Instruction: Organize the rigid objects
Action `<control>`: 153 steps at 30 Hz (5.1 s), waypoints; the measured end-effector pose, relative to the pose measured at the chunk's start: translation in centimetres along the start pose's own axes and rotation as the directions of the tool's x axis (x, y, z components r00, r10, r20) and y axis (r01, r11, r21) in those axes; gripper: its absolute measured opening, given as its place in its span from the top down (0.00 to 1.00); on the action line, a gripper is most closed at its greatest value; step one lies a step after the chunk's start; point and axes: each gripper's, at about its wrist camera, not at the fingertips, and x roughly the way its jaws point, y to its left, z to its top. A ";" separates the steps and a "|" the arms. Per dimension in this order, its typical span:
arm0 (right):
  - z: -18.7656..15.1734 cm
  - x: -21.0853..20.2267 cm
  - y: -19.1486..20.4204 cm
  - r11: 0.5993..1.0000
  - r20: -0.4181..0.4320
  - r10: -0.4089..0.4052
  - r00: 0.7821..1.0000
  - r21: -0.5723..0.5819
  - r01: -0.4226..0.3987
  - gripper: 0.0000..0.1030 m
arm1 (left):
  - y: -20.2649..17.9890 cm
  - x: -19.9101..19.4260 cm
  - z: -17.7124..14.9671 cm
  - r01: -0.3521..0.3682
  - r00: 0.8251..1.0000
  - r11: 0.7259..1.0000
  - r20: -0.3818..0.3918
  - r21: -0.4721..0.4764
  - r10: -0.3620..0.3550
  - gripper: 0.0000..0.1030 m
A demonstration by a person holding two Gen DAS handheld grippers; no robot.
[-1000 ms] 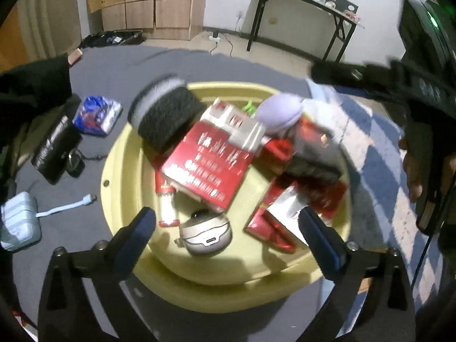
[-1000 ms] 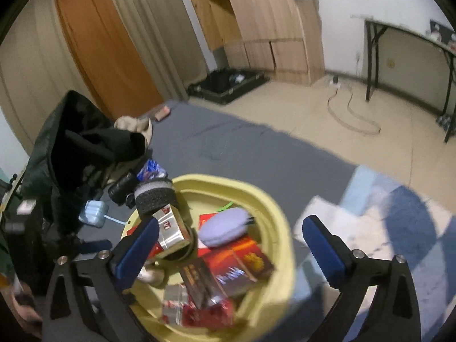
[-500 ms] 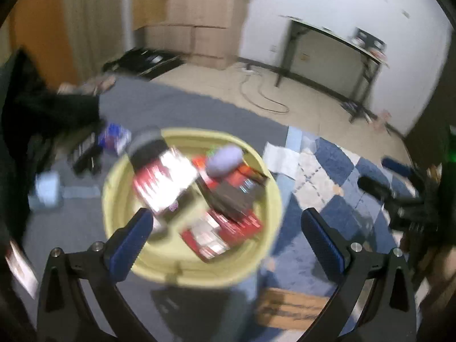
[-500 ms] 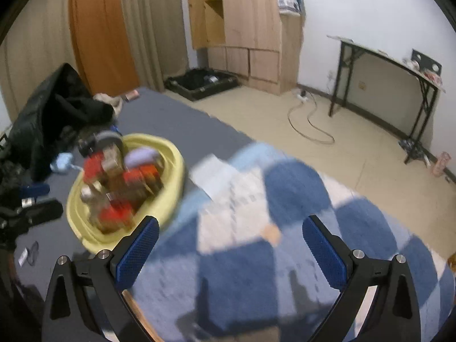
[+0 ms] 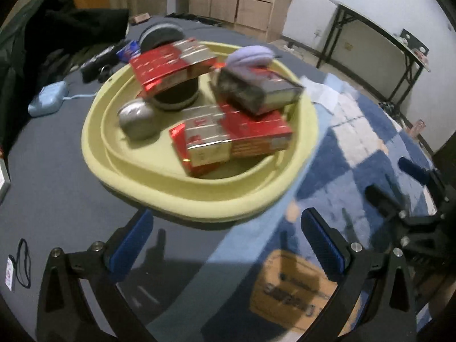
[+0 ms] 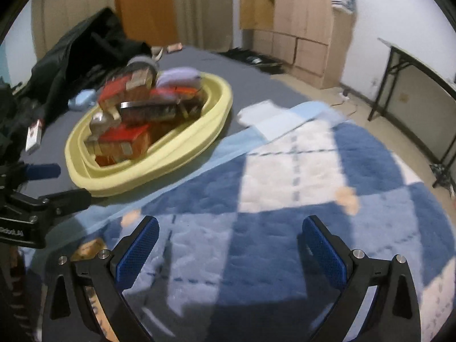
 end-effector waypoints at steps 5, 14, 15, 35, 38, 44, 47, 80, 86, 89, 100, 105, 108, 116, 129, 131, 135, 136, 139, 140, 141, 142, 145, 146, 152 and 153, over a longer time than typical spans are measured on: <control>0.1 2.6 1.2 0.998 -0.044 0.007 0.999 -0.070 -0.010 0.00 | 1.0 2.3 -0.7 0.000 0.999 1.000 -0.050 -0.016 -0.001 0.00; 0.3 3.8 1.6 0.994 -0.058 -0.045 0.997 -0.100 0.039 0.00 | 0.6 4.2 -2.6 -0.036 0.997 0.999 0.067 0.017 0.035 0.00; 0.4 3.8 1.5 0.995 -0.062 -0.039 0.997 -0.096 0.033 0.00 | 0.7 4.2 -2.8 -0.032 0.996 0.999 0.086 0.020 0.030 0.00; 0.2 3.9 1.4 0.995 -0.062 -0.032 0.998 -0.092 0.026 0.00 | 0.7 4.2 -2.9 -0.039 0.993 0.999 0.116 0.010 0.037 0.00; 0.2 4.0 1.4 0.995 -0.062 -0.032 0.998 -0.091 0.026 0.00 | 0.7 4.2 -2.9 -0.039 0.993 0.999 0.116 0.010 0.037 0.00; 0.2 4.0 1.4 0.995 -0.062 -0.032 0.998 -0.091 0.026 0.00 | 0.7 4.2 -2.9 -0.039 0.993 0.999 0.116 0.010 0.037 0.00; 0.2 4.0 1.4 0.996 -0.062 -0.031 0.998 -0.091 0.025 0.00 | 0.7 4.2 -2.9 -0.039 0.993 0.999 0.116 0.010 0.037 0.00; 0.2 4.0 1.4 0.996 -0.062 -0.030 0.998 -0.090 0.024 0.00 | 0.7 4.3 -2.9 -0.044 0.992 0.999 0.117 0.013 0.042 0.00; 0.2 4.0 1.4 0.996 -0.062 -0.030 0.998 -0.090 0.024 0.00 | 0.7 4.3 -2.8 -0.044 0.992 0.999 0.117 0.013 0.042 0.00; 0.2 4.0 1.4 0.996 -0.062 -0.030 0.998 -0.090 0.025 0.00 | 0.7 4.3 -2.9 -0.044 0.992 0.999 0.117 0.013 0.042 0.00; 0.2 4.0 1.4 0.996 -0.062 -0.031 0.998 -0.090 0.025 0.00 | 0.7 4.3 -2.9 -0.044 0.992 0.999 0.117 0.013 0.043 0.00; 0.2 3.9 1.5 0.996 -0.062 -0.031 0.998 -0.090 0.025 0.00 | 0.7 4.3 -2.9 -0.045 0.992 0.999 0.117 0.013 0.043 0.00; 0.2 4.0 1.4 0.996 -0.062 -0.031 0.998 -0.090 0.025 0.00 | 0.7 4.3 -2.9 -0.045 0.992 0.999 0.117 0.014 0.043 0.00; 0.2 4.0 1.4 0.996 -0.062 -0.031 0.998 -0.090 0.025 0.00 | 0.7 4.3 -2.9 -0.045 0.992 0.999 0.117 0.014 0.043 0.00; 0.2 4.0 1.4 0.996 -0.062 -0.031 0.998 -0.090 0.025 0.00 | 0.6 4.3 -2.9 -0.045 0.992 0.999 0.117 0.014 0.043 0.00; 0.2 3.9 1.5 0.996 -0.062 -0.031 0.998 -0.090 0.025 0.00 | 0.6 4.3 -2.9 -0.045 0.992 0.999 0.117 0.014 0.043 0.00; 0.2 3.9 1.4 0.996 -0.062 -0.031 0.998 -0.090 0.025 0.00 | 0.7 4.3 -2.9 -0.045 0.992 0.999 0.117 0.014 0.043 0.00; 0.2 4.0 1.4 0.996 -0.062 -0.031 0.998 -0.090 0.025 0.00 | 0.6 4.3 -2.9 -0.045 0.992 0.999 0.117 0.014 0.043 0.00; 0.2 4.0 1.4 0.996 -0.062 -0.031 0.998 -0.090 0.025 0.00 | 0.6 4.3 -2.9 -0.045 0.992 0.999 0.117 0.014 0.043 0.00; 0.2 3.9 1.5 0.996 -0.062 -0.031 0.998 -0.090 0.025 0.00 | 0.7 4.3 -2.9 -0.045 0.992 0.999 0.117 0.014 0.043 0.00; 0.2 4.0 1.4 0.996 -0.062 -0.031 0.998 -0.090 0.025 0.00 | 0.6 4.3 -2.9 -0.045 0.992 0.999 0.117 0.014 0.043 0.00; 0.2 4.0 1.4 0.996 -0.062 -0.031 0.998 -0.090 0.025 0.00 | 0.6 4.3 -2.9 -0.045 0.992 0.999 0.117 0.014 0.043 0.00; 0.2 4.0 1.4 0.996 -0.062 -0.031 0.998 -0.090 0.025 0.00 | 0.6 4.3 -2.9 -0.045 0.992 0.999 0.117 0.014 0.043 0.00; 0.2 3.9 1.4 0.996 -0.062 -0.031 0.998 -0.090 0.025 0.00 | 0.6 4.3 -2.9 -0.045 0.992 0.999 0.117 0.014 0.043 0.00; 0.2 4.0 1.4 0.996 -0.062 -0.031 0.998 -0.090 0.025 0.00 | 0.7 4.3 -2.9 -0.045 0.992 0.999 0.117 0.014 0.043 0.00; 0.2 4.0 1.4 0.996 -0.062 -0.031 0.998 -0.090 0.025 0.00 | 0.7 4.3 -2.9 -0.046 0.992 0.999 0.117 0.015 0.044 0.00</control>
